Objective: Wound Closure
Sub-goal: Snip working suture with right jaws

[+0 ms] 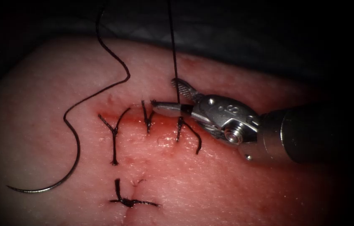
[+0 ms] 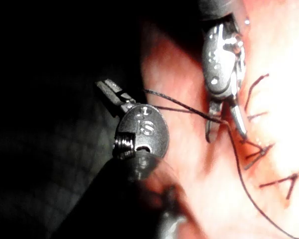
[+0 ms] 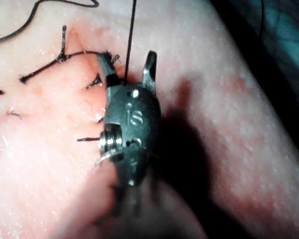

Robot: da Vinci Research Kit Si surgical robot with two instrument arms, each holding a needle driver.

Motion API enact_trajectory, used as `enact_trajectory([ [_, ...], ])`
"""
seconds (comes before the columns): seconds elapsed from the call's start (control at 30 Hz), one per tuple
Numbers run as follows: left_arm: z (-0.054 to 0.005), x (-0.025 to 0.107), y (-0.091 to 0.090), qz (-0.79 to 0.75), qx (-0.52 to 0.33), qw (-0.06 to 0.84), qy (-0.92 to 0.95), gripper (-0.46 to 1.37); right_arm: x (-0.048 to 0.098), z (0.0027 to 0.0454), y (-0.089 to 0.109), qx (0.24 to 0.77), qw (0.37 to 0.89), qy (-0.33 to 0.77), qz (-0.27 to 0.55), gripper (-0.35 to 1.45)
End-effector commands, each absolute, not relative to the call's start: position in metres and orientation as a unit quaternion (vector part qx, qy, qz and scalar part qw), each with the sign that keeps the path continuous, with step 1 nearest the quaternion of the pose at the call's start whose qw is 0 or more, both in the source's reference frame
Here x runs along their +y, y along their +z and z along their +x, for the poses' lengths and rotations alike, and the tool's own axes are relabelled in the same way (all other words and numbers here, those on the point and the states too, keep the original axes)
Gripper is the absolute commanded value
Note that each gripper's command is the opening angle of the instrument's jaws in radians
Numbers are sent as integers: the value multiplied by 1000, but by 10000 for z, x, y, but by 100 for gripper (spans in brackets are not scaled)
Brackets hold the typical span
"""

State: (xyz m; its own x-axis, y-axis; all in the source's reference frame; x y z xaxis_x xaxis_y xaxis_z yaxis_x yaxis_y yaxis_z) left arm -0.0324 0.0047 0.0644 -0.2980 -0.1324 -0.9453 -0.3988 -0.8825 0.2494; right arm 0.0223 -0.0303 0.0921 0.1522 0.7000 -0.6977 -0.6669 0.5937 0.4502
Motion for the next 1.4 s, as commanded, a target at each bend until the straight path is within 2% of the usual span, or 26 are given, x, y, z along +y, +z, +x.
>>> enact_trajectory([
  [0.03, -324, 47, 643, -588, 225, 84, 773, -35, -303, 224, 922, 470, 759, 450, 17, 97],
  [0.6, -332, 40, 629, -591, 225, 80, 771, -35, -302, 235, 934, 471, 759, 450, 14, 102],
  [1.07, -342, 34, 622, -596, 224, 77, 767, -35, -298, 248, 936, 470, 758, 451, 14, 94],
  [1.2, -343, 34, 621, -596, 223, 76, 767, -35, -299, 250, 937, 471, 758, 451, 13, 70],
  [1.3, -343, 33, 619, -597, 223, 76, 767, -35, -299, 252, 938, 469, 759, 451, 13, 35],
  [1.33, -343, 33, 619, -597, 223, 76, 767, -35, -299, 253, 939, 468, 760, 451, 13, 29],
  [1.4, -343, 32, 618, -597, 223, 76, 767, -35, -300, 253, 940, 462, 764, 451, 16, -8],
])
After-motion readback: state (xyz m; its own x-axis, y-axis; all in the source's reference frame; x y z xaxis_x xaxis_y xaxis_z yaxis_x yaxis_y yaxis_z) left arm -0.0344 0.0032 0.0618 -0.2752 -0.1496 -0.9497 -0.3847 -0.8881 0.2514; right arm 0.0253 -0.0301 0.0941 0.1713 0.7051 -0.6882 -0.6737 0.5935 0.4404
